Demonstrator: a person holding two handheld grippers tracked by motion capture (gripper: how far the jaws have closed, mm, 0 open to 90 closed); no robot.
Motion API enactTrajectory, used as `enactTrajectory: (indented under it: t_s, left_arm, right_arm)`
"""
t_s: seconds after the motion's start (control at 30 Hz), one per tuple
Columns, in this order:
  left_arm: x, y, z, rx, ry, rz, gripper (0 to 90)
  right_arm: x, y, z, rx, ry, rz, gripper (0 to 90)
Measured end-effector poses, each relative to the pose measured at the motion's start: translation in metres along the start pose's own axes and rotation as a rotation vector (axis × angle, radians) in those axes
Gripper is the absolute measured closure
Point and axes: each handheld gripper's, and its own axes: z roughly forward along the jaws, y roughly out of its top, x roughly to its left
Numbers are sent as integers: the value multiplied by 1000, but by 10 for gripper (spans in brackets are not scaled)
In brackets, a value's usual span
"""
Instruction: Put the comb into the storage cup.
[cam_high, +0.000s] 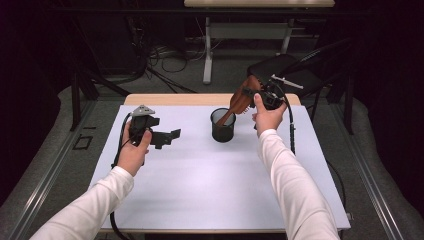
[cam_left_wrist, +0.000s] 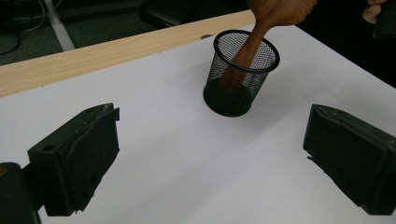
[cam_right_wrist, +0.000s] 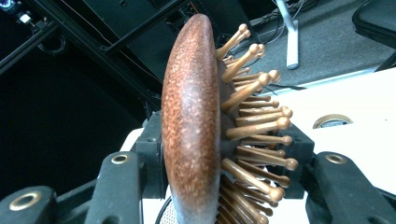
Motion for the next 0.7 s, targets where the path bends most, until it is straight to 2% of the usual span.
enactTrajectory:
  t_s: [0.7]
  left_arm:
    - [2, -4, 3, 4, -1, -9, 35]
  right_arm:
    - [-5, -15, 9, 15, -13, -15, 474]
